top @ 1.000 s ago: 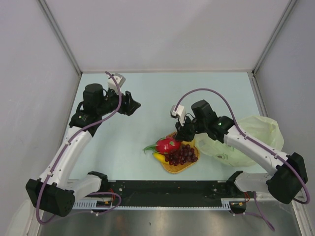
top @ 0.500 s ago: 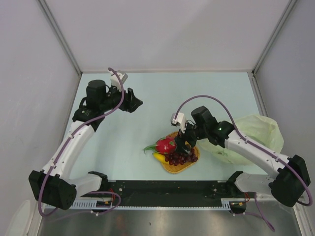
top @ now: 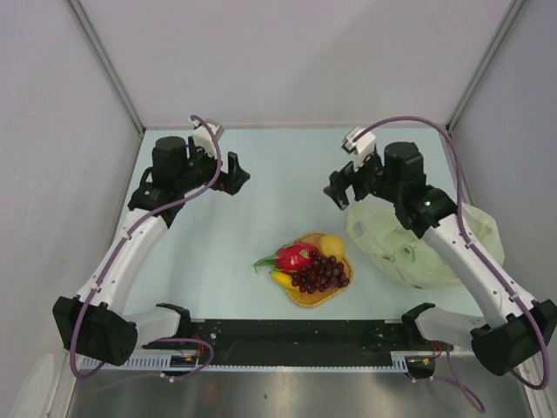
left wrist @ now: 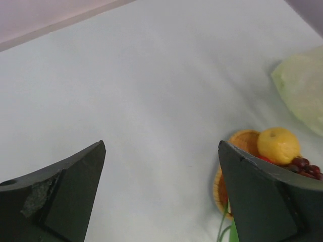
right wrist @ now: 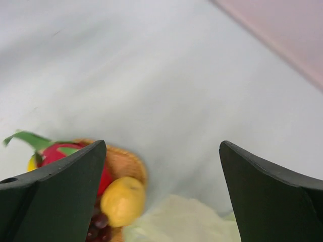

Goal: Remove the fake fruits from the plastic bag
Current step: Reset both arms

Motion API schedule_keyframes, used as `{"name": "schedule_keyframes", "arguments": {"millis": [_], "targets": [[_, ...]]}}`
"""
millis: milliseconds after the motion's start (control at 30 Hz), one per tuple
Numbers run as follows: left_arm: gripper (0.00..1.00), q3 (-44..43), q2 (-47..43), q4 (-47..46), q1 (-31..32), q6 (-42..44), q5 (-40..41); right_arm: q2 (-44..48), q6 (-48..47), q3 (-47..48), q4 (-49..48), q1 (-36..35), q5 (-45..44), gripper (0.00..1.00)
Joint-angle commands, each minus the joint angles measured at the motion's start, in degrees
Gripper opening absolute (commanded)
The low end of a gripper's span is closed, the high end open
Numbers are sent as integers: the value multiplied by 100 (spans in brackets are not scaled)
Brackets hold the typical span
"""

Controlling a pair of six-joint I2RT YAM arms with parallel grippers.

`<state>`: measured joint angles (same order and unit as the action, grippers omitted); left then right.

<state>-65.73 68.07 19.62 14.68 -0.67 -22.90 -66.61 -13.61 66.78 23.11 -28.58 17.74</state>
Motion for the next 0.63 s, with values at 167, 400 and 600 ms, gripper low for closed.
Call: {"name": "schedule_keyframes", "arguments": {"millis": [167, 400, 600], "targets": [[100, -212, 154, 78, -237, 1059, 2271, -106, 700, 968, 975, 2030, 136, 100], [100, -484, 197, -125, -299, 2096, 3615, -2, 491, 1038, 1379, 1689, -3188, 100], [100, -765, 408, -116, -316, 2238, 3643, 210, 991, 924, 1503, 1540, -3075, 100]]}}
